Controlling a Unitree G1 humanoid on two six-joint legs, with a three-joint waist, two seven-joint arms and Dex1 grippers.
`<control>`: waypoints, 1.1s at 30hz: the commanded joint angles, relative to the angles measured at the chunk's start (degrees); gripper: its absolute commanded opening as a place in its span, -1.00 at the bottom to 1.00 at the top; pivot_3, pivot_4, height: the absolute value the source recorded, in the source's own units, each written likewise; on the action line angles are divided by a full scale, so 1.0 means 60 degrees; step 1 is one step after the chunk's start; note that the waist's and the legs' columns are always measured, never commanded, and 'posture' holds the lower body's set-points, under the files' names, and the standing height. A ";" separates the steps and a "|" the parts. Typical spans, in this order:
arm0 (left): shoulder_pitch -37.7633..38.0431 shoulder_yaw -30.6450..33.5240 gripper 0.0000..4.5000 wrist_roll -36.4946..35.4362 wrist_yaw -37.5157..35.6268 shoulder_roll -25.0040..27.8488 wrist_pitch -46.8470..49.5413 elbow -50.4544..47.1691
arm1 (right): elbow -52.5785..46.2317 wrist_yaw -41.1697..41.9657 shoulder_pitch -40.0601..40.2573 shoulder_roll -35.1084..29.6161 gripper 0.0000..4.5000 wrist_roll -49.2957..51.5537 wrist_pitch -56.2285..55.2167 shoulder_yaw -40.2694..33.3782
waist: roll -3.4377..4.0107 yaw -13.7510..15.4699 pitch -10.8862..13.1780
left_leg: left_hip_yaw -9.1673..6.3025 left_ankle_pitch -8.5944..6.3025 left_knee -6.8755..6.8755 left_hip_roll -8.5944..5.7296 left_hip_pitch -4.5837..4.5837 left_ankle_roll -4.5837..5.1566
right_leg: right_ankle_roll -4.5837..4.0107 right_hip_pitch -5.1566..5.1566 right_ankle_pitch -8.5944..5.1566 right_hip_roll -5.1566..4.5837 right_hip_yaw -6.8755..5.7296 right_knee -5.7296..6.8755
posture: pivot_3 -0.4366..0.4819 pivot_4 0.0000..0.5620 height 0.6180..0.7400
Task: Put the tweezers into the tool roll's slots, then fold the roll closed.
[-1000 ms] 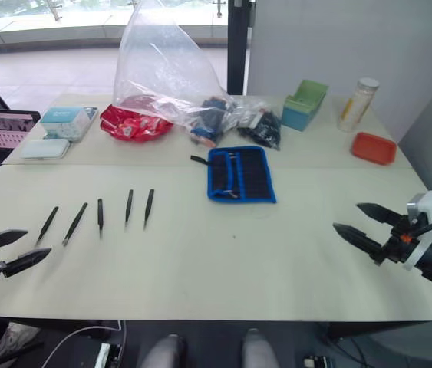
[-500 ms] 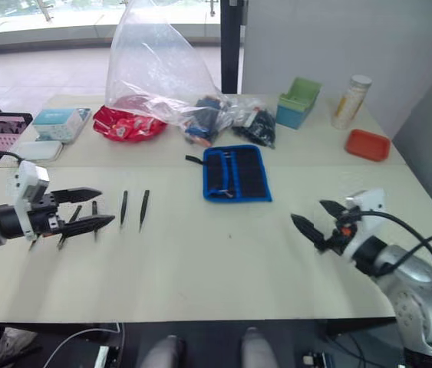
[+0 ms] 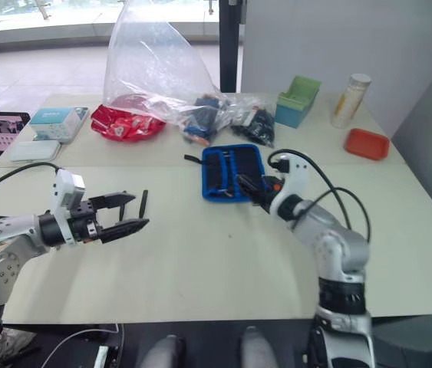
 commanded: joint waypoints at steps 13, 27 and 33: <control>0.0336 0.0194 0.99 0.0183 0.0502 -0.0039 -0.0623 -0.0436 | 0.4775 0.0720 -0.3024 0.0630 1.00 -0.1714 -0.1292 0.0812 | 0.0004 -0.0036 0.0001 | -0.0001 0.0002 0.0000 0.0000 -0.0026 0.0000 | -0.0008 -0.0029 0.0008 0.0002 -0.0003 0.0005 | -0.05 -0.47 1.00; 0.0662 0.0548 0.99 0.0436 0.0399 0.0409 -0.1026 -0.0201 | 0.8889 0.1456 -0.4826 0.0802 1.00 -0.2759 -0.1736 0.0724 | 0.0006 -0.0133 0.0001 | -0.0002 0.0002 -0.0001 0.0000 -0.0019 0.0000 | -0.0011 -0.0028 0.0010 0.0004 -0.0004 0.0008 | -0.05 -0.47 1.00; 0.0803 0.0727 0.99 0.0383 0.0348 0.0505 -0.1011 -0.0256 | 0.9516 0.1939 -0.5164 0.0977 1.00 -0.2625 -0.1610 0.0426 | 0.0006 -0.0215 0.0000 | -0.0003 0.0002 -0.0001 -0.0001 -0.0003 0.0000 | -0.0011 -0.0009 0.0011 0.0004 -0.0004 0.0008 | -0.05 -0.47 1.00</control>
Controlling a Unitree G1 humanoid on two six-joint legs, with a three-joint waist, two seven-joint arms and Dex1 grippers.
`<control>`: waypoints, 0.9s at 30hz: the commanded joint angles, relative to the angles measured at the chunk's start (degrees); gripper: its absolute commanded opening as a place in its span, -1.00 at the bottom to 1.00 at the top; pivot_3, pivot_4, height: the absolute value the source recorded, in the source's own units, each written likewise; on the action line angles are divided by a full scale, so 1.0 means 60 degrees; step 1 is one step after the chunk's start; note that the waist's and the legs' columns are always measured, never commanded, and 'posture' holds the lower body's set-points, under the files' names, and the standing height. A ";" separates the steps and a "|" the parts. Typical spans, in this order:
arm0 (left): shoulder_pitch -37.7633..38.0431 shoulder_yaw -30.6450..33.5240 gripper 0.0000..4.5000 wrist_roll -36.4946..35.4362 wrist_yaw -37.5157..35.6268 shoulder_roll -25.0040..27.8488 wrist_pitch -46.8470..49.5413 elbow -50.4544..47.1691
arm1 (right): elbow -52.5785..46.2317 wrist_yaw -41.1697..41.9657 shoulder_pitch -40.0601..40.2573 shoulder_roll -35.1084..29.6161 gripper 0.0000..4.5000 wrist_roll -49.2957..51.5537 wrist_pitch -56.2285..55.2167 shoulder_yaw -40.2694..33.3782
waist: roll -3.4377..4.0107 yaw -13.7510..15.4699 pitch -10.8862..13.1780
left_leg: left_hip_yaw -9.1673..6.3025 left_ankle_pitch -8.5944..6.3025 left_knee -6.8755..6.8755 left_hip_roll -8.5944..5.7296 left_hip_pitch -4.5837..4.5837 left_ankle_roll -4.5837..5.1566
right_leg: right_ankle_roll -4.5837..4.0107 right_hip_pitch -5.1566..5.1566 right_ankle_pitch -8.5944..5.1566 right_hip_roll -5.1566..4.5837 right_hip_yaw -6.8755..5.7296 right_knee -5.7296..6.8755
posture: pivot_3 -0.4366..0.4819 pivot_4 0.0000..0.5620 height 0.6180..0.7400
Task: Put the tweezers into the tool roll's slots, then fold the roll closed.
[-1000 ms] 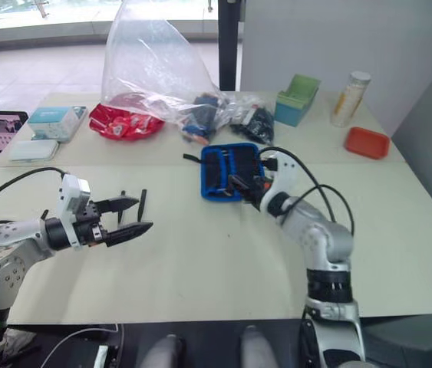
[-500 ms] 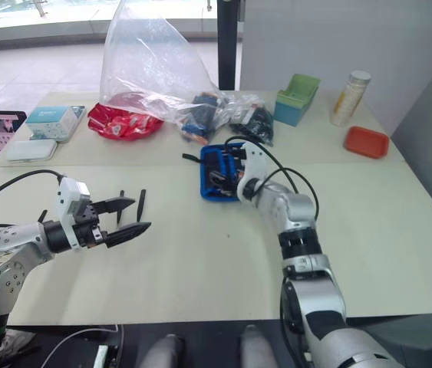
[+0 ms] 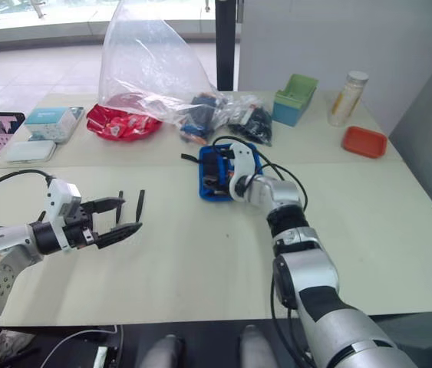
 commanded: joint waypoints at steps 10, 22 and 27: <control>0.0299 0.0519 1.00 -0.0156 -0.0032 0.0241 -0.0075 -0.0400 | 0.1413 0.0625 -0.0375 0.0153 -0.11 -0.0229 -0.0871 -0.0472 | 0.0001 -0.0144 0.0000 | -0.0002 -0.0001 0.0000 0.0002 -0.0001 0.0001 | 0.0000 -0.0005 0.0000 0.0002 0.0001 -0.0001 | -0.05 -0.47 1.00; 0.0292 0.0473 1.00 -0.0106 0.0109 0.0170 -0.0118 -0.0403 | 0.1854 0.0960 -0.0593 0.0281 -0.98 0.0069 -0.1285 -0.1384 | 0.0000 -0.0220 0.0000 | -0.0002 0.0000 -0.0002 0.0002 0.0003 0.0000 | -0.0001 -0.0002 0.0004 0.0004 0.0002 0.0002 | -0.05 -0.47 1.00; 0.0292 0.0428 1.00 -0.0095 0.0122 0.0119 -0.0148 -0.0388 | 0.1561 0.1324 -0.0662 0.0249 -0.98 0.0382 -0.1116 -0.1694 | 0.0001 -0.0290 0.0000 | -0.0002 0.0000 -0.0002 0.0002 -0.0003 0.0000 | -0.0001 -0.0007 0.0004 0.0004 0.0001 0.0002 | -0.05 -0.47 1.00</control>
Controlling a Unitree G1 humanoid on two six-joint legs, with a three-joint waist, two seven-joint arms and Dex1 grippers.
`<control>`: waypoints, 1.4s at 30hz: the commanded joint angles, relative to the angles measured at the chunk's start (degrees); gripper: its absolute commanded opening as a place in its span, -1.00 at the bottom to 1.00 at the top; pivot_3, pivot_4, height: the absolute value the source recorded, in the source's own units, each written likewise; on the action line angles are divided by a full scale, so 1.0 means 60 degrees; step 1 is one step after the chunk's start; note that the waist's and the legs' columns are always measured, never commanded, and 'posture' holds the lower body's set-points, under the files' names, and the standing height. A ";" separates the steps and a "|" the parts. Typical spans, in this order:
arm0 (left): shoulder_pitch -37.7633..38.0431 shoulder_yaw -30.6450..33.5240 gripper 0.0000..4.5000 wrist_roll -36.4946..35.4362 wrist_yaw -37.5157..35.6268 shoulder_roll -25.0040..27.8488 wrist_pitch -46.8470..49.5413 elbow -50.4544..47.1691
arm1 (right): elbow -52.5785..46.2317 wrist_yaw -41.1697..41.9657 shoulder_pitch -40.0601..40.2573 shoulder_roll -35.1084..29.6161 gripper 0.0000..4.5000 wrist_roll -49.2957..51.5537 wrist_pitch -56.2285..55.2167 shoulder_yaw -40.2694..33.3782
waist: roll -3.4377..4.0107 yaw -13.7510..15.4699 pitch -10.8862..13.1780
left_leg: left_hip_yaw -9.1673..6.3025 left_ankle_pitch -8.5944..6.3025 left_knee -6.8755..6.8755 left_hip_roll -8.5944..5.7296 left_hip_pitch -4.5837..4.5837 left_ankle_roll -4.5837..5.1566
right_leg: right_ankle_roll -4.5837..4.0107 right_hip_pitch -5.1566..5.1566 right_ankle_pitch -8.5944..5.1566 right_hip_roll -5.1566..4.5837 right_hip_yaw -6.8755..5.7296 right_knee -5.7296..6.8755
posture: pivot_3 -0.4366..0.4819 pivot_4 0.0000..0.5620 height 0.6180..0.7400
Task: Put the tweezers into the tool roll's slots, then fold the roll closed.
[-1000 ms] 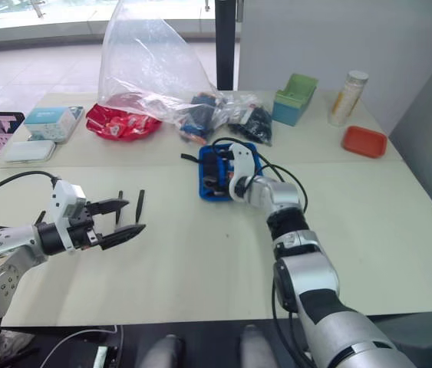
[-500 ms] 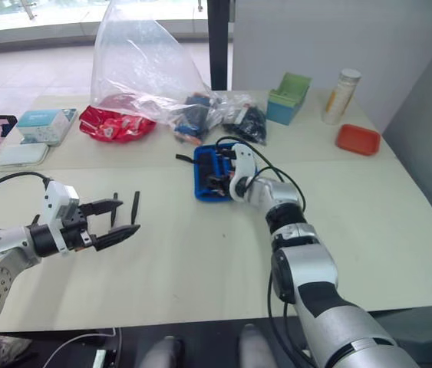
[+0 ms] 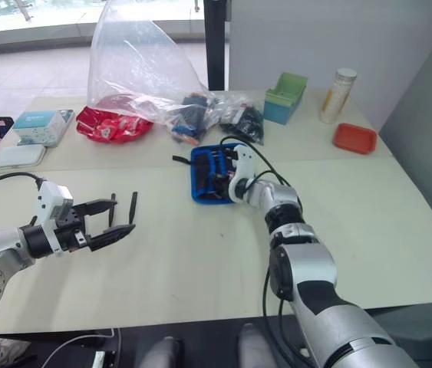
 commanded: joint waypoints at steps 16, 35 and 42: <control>-0.0602 -0.0440 1.00 0.0212 -0.0196 -0.0127 -0.0473 0.0272 | -0.4769 0.1341 0.1580 -0.0258 -0.98 0.0499 0.3244 0.1348 | 0.0003 0.0002 0.0002 | -0.0003 0.0000 0.0000 -0.0002 -0.0018 0.0000 | 0.0001 -0.0012 0.0000 -0.0002 -0.0001 -0.0002 | -0.05 -0.47 1.00; -0.0690 -0.0719 1.00 0.0285 -0.0432 -0.0212 -0.0578 0.0362 | -0.8431 0.1446 0.3537 -0.0838 -0.19 0.1280 0.3626 0.1613 | 0.0002 0.0202 0.0001 | -0.0003 0.0000 0.0000 -0.0001 -0.0025 0.0000 | 0.0002 -0.0016 -0.0001 -0.0003 -0.0002 -0.0006 | -0.05 -0.47 1.00; -0.0767 -0.0718 1.00 0.0319 -0.0563 -0.0179 -0.0618 0.0479 | -0.8425 0.0801 0.3744 -0.0723 -0.19 0.1382 0.3166 0.1155 | 0.0002 0.0204 0.0001 | -0.0003 0.0000 0.0001 -0.0002 -0.0021 0.0000 | 0.0002 -0.0017 0.0000 -0.0003 -0.0002 -0.0003 | -0.05 -0.47 1.00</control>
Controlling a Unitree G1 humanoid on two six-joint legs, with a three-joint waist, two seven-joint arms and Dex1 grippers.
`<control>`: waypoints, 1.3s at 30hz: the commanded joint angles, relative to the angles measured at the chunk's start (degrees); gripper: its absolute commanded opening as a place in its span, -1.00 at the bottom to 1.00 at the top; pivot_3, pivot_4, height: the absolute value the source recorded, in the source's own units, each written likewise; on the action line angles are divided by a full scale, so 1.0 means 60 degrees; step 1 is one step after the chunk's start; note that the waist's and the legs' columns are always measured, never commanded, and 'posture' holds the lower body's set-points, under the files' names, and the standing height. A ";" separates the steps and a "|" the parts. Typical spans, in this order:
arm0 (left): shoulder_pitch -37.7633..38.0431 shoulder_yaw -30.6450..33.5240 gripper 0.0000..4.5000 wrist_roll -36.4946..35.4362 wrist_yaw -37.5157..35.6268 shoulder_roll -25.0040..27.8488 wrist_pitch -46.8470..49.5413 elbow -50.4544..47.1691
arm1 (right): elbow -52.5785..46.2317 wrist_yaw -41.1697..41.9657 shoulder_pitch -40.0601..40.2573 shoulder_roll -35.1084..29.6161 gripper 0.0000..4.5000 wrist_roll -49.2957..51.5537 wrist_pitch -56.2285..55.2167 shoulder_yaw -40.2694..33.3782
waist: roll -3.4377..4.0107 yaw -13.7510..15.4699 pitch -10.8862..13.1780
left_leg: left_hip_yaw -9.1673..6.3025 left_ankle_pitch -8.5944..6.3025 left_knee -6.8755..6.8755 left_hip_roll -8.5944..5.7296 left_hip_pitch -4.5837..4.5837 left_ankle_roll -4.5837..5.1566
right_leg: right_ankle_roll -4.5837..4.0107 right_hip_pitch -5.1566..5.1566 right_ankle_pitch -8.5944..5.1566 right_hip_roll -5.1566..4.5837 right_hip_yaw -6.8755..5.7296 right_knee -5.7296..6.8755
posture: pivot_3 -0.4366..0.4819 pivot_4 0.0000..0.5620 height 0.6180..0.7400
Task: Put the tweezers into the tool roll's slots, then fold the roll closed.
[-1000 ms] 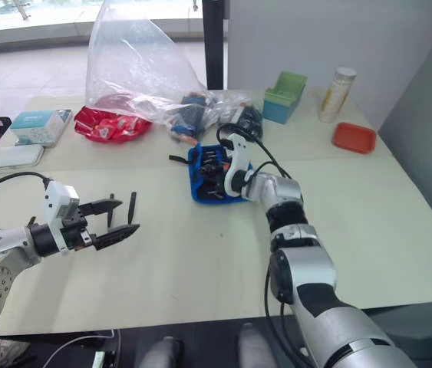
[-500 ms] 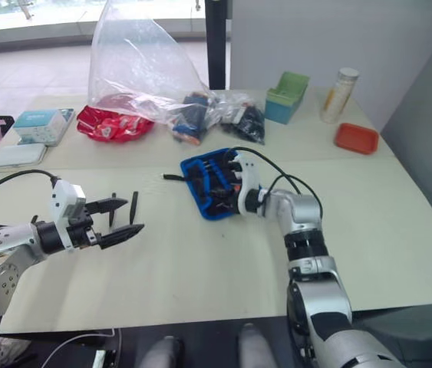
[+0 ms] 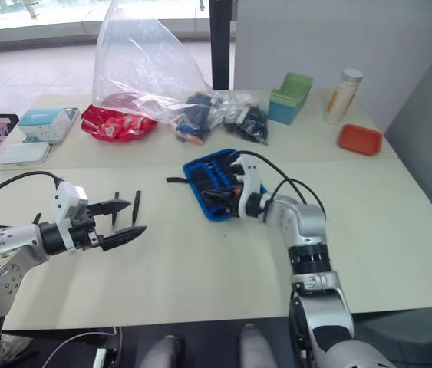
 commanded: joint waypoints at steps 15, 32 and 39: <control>-0.0428 -0.0187 1.00 0.0183 -0.0242 0.0025 -0.0287 0.0152 | -0.0262 -0.0557 0.0532 -0.0186 0.63 -0.0119 -0.0860 -0.0155 | -0.0001 -0.0028 0.0000 | 0.0002 0.0000 0.0000 0.0004 0.0005 0.0000 | 0.0000 0.0001 0.0000 0.0004 0.0003 0.0004 | -0.05 -0.47 1.00; -0.0235 -0.0161 1.00 0.0183 -0.0220 -0.0025 -0.0398 0.0108 | 0.0413 -0.1116 0.0141 -0.0028 0.63 -0.0684 0.0050 0.0756 | -0.0002 0.0012 -0.0002 | 0.0002 0.0002 0.0001 0.0001 0.0027 -0.0003 | 0.0002 0.0025 0.0002 0.0002 0.0001 0.0003 | -0.05 -0.47 1.00; -0.0342 -0.0294 1.00 0.0283 -0.0225 -0.0057 -0.0479 0.0196 | 0.0300 -0.1184 0.0139 0.0744 0.63 0.0238 0.0807 -0.0082 | -0.0002 -0.0024 -0.0002 | 0.0000 0.0002 0.0001 0.0004 0.0028 -0.0002 | 0.0002 0.0023 0.0002 0.0004 0.0002 0.0004 | -0.05 -0.47 1.00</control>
